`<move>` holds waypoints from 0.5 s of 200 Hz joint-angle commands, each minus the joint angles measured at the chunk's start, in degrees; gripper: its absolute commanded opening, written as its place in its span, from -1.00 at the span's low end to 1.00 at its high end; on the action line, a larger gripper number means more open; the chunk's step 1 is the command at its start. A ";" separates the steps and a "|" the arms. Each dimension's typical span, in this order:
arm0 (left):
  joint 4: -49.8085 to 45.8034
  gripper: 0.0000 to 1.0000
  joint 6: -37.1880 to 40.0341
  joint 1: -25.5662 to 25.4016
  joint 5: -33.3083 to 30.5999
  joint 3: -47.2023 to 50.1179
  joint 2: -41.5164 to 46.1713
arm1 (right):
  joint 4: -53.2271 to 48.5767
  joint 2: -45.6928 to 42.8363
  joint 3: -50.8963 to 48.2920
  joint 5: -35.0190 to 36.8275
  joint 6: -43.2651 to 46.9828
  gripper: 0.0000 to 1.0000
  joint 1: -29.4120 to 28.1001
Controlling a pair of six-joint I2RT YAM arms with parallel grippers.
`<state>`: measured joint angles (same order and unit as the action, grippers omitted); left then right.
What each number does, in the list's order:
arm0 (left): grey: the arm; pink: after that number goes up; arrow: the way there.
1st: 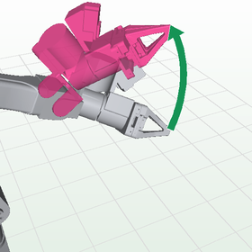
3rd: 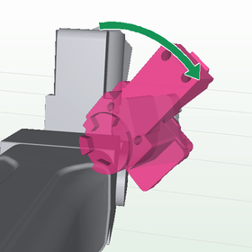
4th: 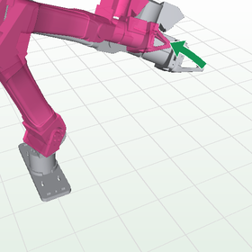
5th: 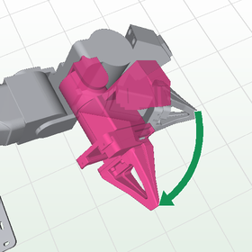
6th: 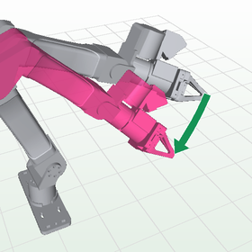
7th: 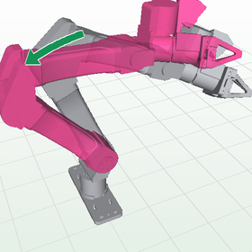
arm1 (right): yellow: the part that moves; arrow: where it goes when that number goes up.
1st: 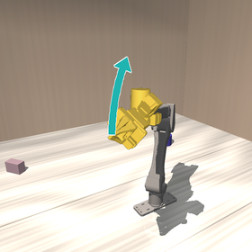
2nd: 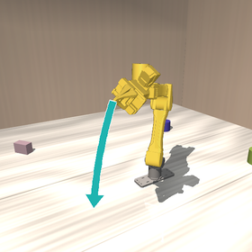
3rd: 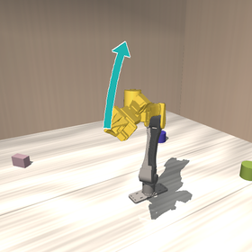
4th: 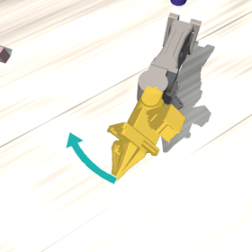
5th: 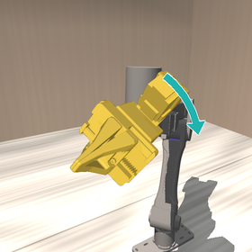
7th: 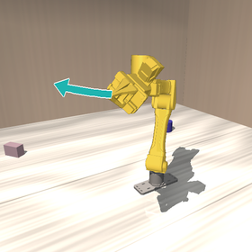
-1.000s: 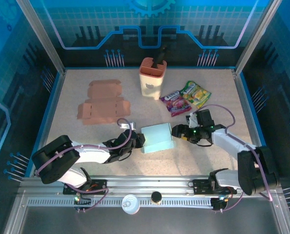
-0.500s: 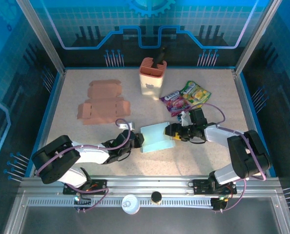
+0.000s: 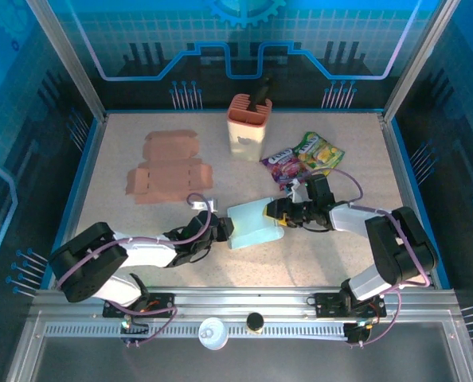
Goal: Fold the paper box
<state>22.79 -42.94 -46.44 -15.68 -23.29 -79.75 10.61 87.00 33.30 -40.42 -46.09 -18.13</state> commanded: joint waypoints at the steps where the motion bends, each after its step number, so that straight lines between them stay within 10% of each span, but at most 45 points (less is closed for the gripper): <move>1: -7.25 -0.16 10.64 -0.40 0.00 -3.56 4.94 | 3.84 -1.38 -1.13 -2.12 -5.95 -0.08 -0.68; 100: -9.27 0.33 70.82 -16.93 -3.28 -6.50 10.23 | 4.55 -3.25 -2.71 -8.69 -23.51 -0.33 4.67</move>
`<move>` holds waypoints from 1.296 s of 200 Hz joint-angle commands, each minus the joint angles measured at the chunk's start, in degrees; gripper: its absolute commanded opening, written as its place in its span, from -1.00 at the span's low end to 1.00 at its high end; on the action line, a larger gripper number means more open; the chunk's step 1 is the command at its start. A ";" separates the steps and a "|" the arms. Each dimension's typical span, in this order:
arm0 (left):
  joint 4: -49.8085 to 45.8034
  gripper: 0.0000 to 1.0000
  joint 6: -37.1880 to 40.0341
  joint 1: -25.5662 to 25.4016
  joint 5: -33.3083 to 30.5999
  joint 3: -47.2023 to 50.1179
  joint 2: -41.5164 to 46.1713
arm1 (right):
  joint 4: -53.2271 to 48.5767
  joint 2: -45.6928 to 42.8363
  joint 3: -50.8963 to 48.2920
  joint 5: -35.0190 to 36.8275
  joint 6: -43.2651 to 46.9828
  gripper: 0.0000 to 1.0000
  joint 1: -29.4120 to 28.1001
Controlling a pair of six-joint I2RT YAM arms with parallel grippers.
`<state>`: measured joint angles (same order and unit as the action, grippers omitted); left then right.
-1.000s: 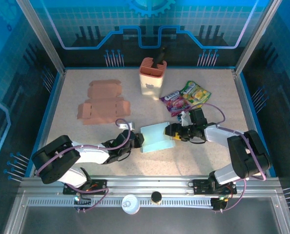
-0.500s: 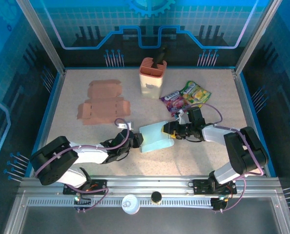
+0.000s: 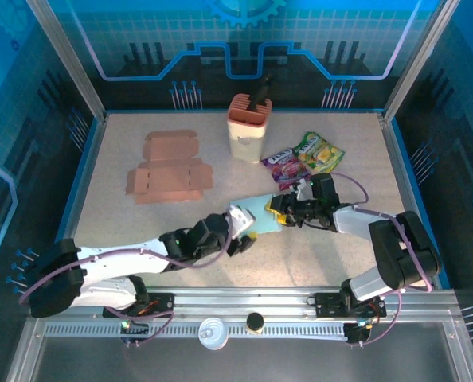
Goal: Fold the paper box
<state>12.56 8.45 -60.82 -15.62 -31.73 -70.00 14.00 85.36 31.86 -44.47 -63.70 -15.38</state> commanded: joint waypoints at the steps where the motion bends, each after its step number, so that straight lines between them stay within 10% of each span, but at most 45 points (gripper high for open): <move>1: 0.92 0.33 19.56 -2.59 -3.49 1.89 0.48 | 1.14 -1.65 -1.31 -4.79 -5.99 -0.33 1.97; 133: 12.76 0.53 35.33 -2.82 -16.70 1.14 -13.12 | -5.84 -4.50 -2.50 -10.31 -9.36 -0.34 3.32; 259: 4.69 -0.05 31.08 -2.54 -12.10 -2.05 -11.81 | 5.15 -1.71 -6.05 -13.32 -16.32 -0.22 4.91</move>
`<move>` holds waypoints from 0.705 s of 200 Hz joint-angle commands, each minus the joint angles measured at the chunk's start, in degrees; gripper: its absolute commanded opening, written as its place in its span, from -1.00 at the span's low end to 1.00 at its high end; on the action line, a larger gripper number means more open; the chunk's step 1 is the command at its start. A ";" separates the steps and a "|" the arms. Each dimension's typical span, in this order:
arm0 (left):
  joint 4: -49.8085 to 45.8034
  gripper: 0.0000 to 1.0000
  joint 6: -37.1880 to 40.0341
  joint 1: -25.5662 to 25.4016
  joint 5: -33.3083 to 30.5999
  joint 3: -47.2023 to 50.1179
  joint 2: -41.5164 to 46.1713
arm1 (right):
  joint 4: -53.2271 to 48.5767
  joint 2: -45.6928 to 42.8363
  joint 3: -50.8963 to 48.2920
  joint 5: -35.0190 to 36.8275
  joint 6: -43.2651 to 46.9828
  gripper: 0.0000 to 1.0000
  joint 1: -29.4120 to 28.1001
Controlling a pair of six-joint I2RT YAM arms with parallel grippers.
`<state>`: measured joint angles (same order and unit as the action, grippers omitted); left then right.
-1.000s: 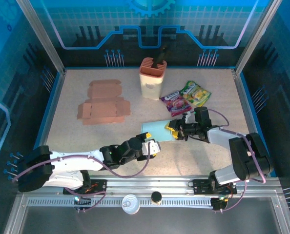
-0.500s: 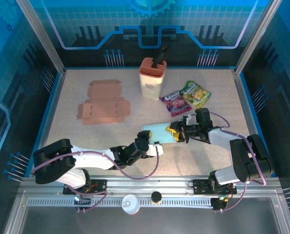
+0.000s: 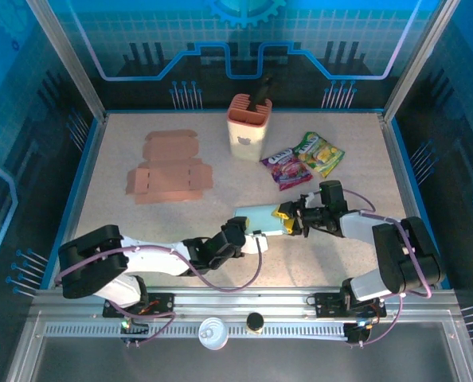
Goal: Fold the paper box
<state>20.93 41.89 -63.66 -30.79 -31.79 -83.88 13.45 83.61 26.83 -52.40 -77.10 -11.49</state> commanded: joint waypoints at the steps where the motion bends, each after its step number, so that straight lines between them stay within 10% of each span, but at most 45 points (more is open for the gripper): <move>1: -3.91 -0.05 -2.39 0.29 3.13 -2.02 2.10 | 5.75 0.00 -1.05 -5.36 -3.03 -0.21 1.07; 60: -23.14 -0.09 -11.68 0.72 9.75 -9.47 7.04 | 4.49 -10.56 -4.83 -3.20 -4.24 0.18 8.77; 141: -53.90 -0.20 -30.16 6.47 28.72 -27.52 4.32 | -39.15 -51.05 -3.62 26.27 6.98 0.16 6.68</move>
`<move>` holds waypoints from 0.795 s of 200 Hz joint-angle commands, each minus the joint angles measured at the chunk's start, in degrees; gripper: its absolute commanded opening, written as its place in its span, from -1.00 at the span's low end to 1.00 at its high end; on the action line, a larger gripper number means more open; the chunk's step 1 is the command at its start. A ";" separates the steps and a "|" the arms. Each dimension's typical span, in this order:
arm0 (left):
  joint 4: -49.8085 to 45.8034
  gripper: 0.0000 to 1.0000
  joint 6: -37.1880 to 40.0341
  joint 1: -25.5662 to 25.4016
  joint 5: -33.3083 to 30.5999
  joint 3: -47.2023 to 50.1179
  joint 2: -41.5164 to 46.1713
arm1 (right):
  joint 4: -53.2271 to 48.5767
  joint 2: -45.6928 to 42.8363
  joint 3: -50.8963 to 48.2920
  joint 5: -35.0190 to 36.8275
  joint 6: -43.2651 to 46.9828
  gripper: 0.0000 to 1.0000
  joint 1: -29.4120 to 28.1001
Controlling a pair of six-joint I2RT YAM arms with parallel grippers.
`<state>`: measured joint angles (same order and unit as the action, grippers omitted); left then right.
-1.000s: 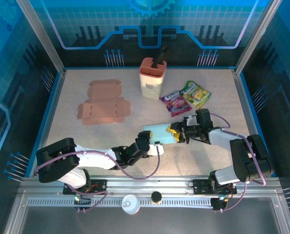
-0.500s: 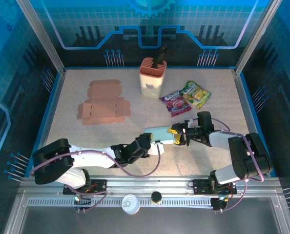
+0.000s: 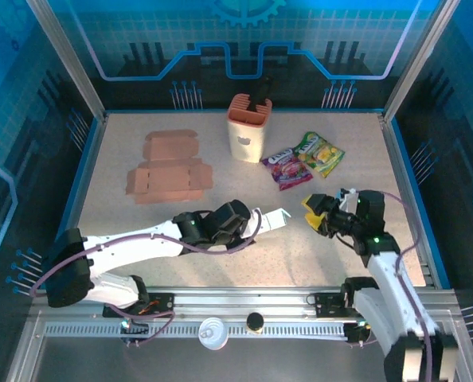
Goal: Fold the paper box
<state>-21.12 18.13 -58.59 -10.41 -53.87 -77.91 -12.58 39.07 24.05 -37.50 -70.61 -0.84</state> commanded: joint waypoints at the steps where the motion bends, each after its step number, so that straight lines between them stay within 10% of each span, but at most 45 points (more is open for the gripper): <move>1: -12.06 -0.20 -6.42 1.43 8.54 -5.63 -1.77 | -13.36 -6.66 -0.89 11.77 0.30 0.16 -4.33; 91: -20.08 -0.18 -9.85 4.58 10.74 -14.87 -13.08 | -2.29 -0.23 0.07 36.81 -11.41 0.17 -36.77; 159: -14.98 -0.13 -9.96 5.28 10.42 -11.88 -13.43 | 9.33 14.54 1.94 39.73 -16.25 0.18 -41.53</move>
<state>-37.43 8.88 -53.71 -1.02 -66.81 -91.92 -9.54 51.40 24.01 -0.58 -84.25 -41.50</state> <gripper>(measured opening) 0.432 0.593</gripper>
